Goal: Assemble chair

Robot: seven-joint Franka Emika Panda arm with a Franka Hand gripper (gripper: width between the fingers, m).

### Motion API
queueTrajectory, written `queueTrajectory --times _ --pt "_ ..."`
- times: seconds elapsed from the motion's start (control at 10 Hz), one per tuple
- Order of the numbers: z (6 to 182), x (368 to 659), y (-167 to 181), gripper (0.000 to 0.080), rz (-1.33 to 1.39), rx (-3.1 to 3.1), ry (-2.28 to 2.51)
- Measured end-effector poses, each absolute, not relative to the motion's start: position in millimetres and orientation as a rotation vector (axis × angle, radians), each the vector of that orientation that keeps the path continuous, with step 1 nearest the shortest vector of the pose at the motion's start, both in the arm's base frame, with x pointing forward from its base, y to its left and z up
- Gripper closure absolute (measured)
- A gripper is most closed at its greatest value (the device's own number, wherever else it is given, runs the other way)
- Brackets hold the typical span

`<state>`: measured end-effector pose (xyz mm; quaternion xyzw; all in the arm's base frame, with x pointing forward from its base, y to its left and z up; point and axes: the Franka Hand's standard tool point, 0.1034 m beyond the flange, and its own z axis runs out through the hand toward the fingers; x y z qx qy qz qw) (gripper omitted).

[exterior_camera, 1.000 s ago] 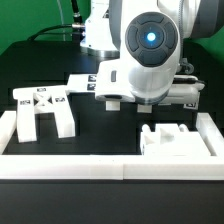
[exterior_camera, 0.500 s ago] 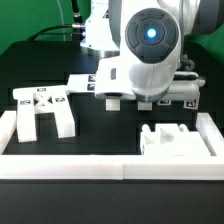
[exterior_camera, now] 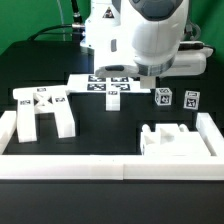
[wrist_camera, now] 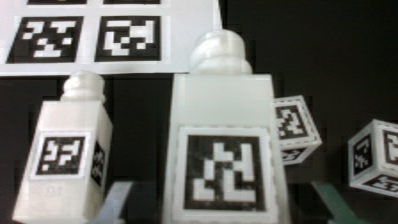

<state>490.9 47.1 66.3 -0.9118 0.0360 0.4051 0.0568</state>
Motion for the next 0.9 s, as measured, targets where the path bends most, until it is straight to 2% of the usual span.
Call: queueTrajectory --times 0.2,0.4,0.6,0.9 --pt "63.2 497 47 0.0508 1.174 -2.79 0.113" --pt "63.6 510 45 0.0508 0.979 -2.863 0.115" --pt "83.0 528 47 0.0508 0.797 -2.92 0.113" --pt "102.0 559 49 0.0508 0.54 -2.979 0.116"
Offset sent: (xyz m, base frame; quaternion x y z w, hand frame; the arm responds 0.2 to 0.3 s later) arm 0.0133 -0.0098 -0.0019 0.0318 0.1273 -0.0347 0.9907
